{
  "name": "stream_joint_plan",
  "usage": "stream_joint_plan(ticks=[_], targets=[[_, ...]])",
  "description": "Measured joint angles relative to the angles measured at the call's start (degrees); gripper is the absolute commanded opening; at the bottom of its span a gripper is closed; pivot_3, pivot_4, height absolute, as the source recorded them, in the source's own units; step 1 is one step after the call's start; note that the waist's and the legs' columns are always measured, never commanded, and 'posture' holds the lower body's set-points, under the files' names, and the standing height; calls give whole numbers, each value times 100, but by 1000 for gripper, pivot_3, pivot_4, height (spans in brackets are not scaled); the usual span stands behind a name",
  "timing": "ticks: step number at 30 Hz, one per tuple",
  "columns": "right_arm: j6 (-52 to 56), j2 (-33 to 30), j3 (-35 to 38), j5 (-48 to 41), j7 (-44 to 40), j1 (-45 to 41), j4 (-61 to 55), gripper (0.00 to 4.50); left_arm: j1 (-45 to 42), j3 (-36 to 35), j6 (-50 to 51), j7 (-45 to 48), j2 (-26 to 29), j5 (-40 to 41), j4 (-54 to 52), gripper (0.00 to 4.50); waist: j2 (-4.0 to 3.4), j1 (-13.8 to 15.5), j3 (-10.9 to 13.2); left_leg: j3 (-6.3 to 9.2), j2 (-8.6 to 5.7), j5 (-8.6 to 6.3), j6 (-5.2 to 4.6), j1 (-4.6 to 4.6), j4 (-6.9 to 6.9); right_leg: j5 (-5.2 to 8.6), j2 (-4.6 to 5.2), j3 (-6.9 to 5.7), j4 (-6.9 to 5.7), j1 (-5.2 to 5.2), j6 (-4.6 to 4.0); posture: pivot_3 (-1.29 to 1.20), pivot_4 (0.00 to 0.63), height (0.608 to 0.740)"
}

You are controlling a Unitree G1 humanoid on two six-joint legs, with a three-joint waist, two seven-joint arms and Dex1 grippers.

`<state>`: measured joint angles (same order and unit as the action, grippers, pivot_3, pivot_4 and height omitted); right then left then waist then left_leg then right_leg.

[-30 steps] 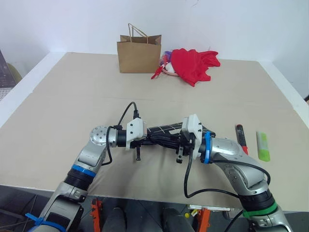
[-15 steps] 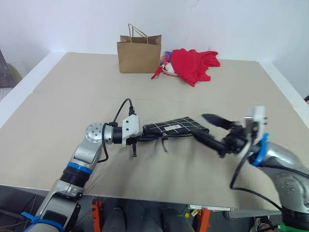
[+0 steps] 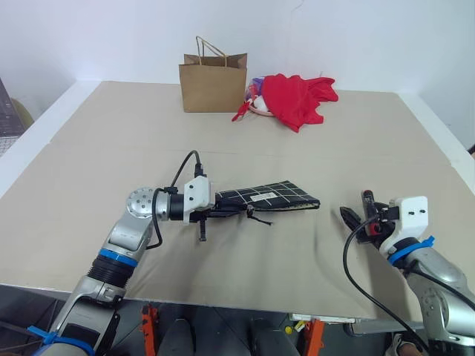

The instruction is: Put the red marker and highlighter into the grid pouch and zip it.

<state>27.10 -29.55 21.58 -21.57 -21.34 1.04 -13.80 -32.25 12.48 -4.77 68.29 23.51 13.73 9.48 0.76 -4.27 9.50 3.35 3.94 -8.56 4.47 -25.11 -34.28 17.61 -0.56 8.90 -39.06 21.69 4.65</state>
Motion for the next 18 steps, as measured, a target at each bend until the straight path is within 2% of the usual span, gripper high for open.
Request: stream_joint_plan(ticks=[13, 14, 15, 16, 17, 18], targets=[[-50, 399, 125, 46, 327, 113, 315, 4480, 69, 3, 6, -30, 34, -3, -149, 0, -1, -1, -1, 1, 0, 0, 0, 2, 0, 0, -1, 0, 0, -2, -1, 0, 150, 739], [-58, 514, 157, 6, 362, 106, 311, 4008, 69, 3, 8, -31, 34, -4, -149, 0, -1, -3, -1, 1, 0, 0, 0, 3, 1, 0, -1, 0, 0, -2, -1, 0, 150, 739], [-65, 550, 154, -6, 380, 106, 309, 3826, 69, 3, 8, -32, 33, -4, -149, 0, -1, -6, -1, 1, 0, 0, 0, 4, 1, 0, -1, 0, 0, -2, -1, 0, 150, 739], [-52, 648, 145, -13, 426, 109, 254, 3184, 69, 5, 9, -35, 33, -4, -150, 0, 0, -9, -1, 2, 1, 0, 0, 4, 0, 0, -1, -1, 0, -3, -2, 0, 150, 739], [-51, 668, 140, -13, 435, 109, 241, 3038, 69, 5, 10, -36, 33, -4, -150, 0, 1, -9, -2, 2, 0, 0, 0, 4, 0, 0, -1, -1, 0, -3, -2, 0, 150, 739], [-16, 722, 104, -13, 480, 111, 190, 2533, 69, 6, 13, -38, 33, -4, -155, 0, 1, -9, -2, 2, 1, 0, -1, 4, 0, 0, -1, -1, 0, -3, -2, 0, 150, 739]])
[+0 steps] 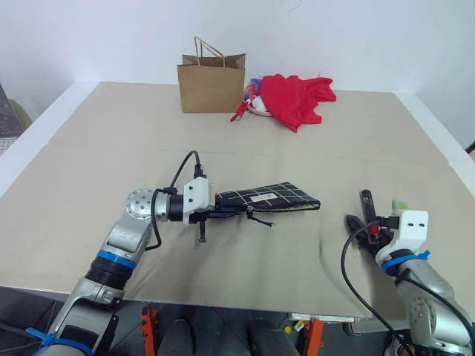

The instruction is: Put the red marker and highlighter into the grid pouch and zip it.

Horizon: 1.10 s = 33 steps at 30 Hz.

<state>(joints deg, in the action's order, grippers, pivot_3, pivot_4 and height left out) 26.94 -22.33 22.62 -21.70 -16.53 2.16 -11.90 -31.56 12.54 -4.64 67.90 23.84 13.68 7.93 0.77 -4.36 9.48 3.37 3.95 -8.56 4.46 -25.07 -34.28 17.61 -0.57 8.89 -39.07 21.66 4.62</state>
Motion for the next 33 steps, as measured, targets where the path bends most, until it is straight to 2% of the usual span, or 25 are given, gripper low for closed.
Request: stream_joint_plan(ticks=[4, 8, 11, 15, 17, 19, 23, 28, 33], targets=[[96, 131, -113, 7, 116, 22, -183, 581, 0, 0, 12, -11, -4, 0, -47, 0, 0, -2, 0, 0, 0, 0, 0, 1, 0, 0, 0, 0, 0, -1, 0, 0, 150, 739], [161, 129, -149, 45, 179, 44, -271, 574, 0, 0, 29, -16, -8, 4, -59, 0, 0, -2, 0, 0, 0, 0, 0, 2, 0, 0, 0, 0, 0, -1, -1, 0, 150, 739], [121, -239, -328, 124, -148, 21, -290, 574, 0, -5, 172, -13, -17, 73, -69, 0, -1, -19, 2, -2, 0, 0, 0, 1, 0, 0, 0, 1, 0, 0, 0, 0, 150, 739], [-220, -1274, -620, -180, -1665, -454, -391, 574, 63, -3, 277, 108, 34, 221, -226, 0, -37, -30, 24, -5, -3, 2, -3, 0, -1, 0, 3, 5, 0, 0, 4, 0, 150, 739], [-517, -2116, -606, -627, -2975, -847, -518, 574, 94, -2, 364, 201, 81, 308, -279, 0, -39, -21, 26, -3, -3, 2, -3, -1, 0, 2, 2, 4, 0, 0, 6, 0, 150, 739], [-762, -2686, -509, -989, -4007, -1008, -758, 574, 95, -1, 388, 269, 104, 333, -322, 0, -21, -8, 25, 11, -3, -1, -9, 1, 5, 10, 1, -13, 3, -10, 0, 0, 150, 739], [-802, -3192, -682, -1262, -5194, -760, -814, 574, 126, -1, 390, 301, 154, 395, -351, 0, -10, 38, 30, 13, -9, -4, -10, -6, 3, 18, 10, -17, 9, -15, 3, 0, 150, 739], [-927, -3418, -768, -1204, -5795, -646, -600, 574, 140, 4, 389, 330, 150, 415, -353, 0, -8, 35, 33, 13, -13, -3, -8, -1, -4, 16, 14, -16, 8, -18, 8, 0, 150, 739], [-1063, -3429, -799, -977, -5851, -743, -78, 574, 174, 9, 394, 326, 150, 424, -456, 0, -8, 28, 33, 12, -13, 2, -3, 1, -13, 6, 14, -16, 7, -22, 11, 0, 150, 739]])
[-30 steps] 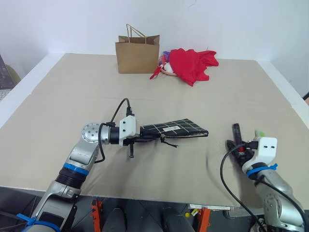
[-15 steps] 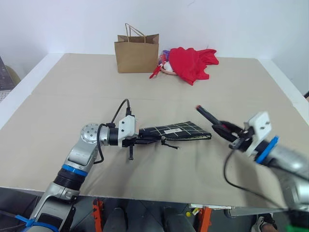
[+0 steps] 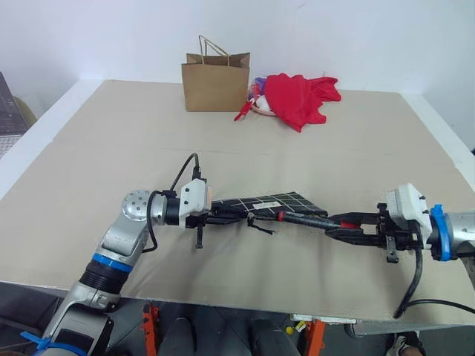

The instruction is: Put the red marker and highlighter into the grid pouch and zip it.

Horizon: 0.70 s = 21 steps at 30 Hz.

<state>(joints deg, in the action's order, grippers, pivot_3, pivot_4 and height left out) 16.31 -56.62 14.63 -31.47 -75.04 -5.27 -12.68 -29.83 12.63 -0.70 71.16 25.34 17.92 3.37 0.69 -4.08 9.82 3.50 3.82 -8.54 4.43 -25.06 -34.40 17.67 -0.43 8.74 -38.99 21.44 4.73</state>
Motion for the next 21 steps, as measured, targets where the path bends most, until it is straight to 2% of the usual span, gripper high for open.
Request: stream_joint_plan(ticks=[9, 21], targets=[[-367, -2, -77, 279, -113, -39, 296, 574, 48, 4, 68, -59, 2, -2, -71, 0, 0, 1, 0, 0, 0, -1, -1, -1, 2, 2, 0, 0, 0, 0, 1, 0, 150, 739], [-492, -79, 37, 72, -493, 150, 283, 574, 61, 7, 58, -64, 14, -7, -71, 0, 0, 1, 0, 0, 0, 0, 0, 0, 0, 1, 0, 0, 0, -2, 2, 0, 150, 739]])
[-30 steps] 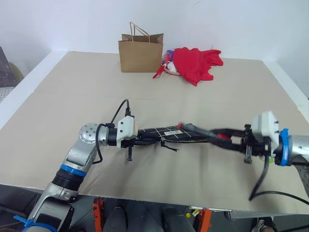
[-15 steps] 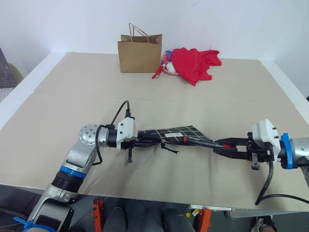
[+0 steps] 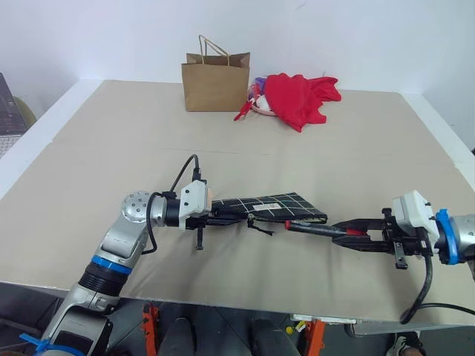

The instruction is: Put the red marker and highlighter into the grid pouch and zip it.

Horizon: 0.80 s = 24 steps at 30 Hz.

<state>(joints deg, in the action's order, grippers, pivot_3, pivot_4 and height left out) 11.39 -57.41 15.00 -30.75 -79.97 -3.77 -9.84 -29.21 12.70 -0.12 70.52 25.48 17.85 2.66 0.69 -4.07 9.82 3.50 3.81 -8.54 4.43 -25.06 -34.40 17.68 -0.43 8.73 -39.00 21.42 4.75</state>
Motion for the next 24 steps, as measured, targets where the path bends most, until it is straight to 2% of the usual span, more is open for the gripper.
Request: stream_joint_plan(ticks=[14, 20, 24], targets=[[-133, 0, -55, 183, 28, -285, 375, 574, -1, 22, -5, -15, -18, -14, -1, 0, -1, -1, 0, 0, 0, 0, 0, 2, 0, -1, 0, 0, 0, -1, 0, 0, 150, 739], [-198, 6, -324, 391, 33, -518, 598, 574, -2, 28, -9, -30, -40, -51, -1, 0, -1, -3, 0, 0, 0, 1, 1, 2, -1, -1, 0, 0, 0, -2, 0, 0, 150, 739], [-265, 295, -859, 653, 72, -1095, 772, 574, -29, 73, -110, -34, -167, -121, -2, 0, -1, -24, 0, 0, 1, 1, 1, 8, 0, -4, -2, 0, -3, -4, -4, 0, 150, 739]])
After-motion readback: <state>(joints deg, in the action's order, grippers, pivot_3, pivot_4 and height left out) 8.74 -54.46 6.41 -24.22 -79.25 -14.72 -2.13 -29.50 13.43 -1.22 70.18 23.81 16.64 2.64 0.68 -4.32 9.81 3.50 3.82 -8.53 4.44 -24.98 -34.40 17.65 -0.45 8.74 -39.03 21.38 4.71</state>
